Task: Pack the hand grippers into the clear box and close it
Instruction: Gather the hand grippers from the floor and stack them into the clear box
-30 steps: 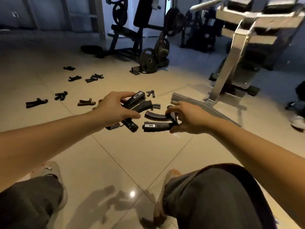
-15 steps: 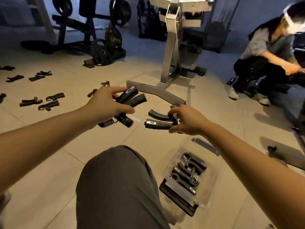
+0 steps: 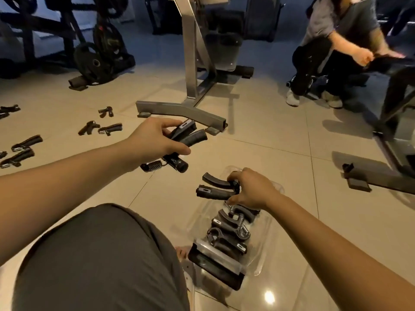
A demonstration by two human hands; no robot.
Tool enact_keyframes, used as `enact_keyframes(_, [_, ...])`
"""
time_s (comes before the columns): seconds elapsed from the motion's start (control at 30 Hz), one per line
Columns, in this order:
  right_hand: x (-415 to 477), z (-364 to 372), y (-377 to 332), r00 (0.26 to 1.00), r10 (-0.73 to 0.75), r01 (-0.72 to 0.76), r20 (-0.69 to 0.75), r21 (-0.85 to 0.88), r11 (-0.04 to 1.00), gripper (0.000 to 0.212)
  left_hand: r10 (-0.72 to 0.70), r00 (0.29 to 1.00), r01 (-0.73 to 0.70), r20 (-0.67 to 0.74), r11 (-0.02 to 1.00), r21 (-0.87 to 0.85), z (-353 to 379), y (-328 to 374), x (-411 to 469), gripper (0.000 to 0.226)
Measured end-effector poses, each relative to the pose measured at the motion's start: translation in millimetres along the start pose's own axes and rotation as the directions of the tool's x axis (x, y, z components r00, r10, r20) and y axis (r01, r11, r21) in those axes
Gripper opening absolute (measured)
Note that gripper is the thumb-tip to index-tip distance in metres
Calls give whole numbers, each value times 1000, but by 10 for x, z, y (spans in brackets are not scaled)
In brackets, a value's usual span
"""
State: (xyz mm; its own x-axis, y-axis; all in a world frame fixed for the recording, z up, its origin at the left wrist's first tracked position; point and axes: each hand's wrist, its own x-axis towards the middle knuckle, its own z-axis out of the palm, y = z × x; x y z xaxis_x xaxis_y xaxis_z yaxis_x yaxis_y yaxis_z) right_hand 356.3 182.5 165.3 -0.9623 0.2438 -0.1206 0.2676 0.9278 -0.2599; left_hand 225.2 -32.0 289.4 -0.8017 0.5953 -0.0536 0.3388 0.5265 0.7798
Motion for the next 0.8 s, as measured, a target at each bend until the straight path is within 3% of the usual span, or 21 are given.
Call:
enact_keyframes(0.23, [156, 292, 328, 980, 198, -198, -6, 37, 980, 59, 6, 999, -6, 51, 1000, -8, 148, -412, 403, 81])
enact_keyframes(0.4, [220, 615, 499, 946, 323, -323, 11, 59, 945, 68, 30, 986, -35, 164, 999, 30, 363, -788, 778, 85])
enact_keyframes(0.8, [340, 1767, 630, 854, 518, -513, 43, 223, 829, 66, 32, 944, -19, 327, 999, -41, 866, -1383, 1413, 76])
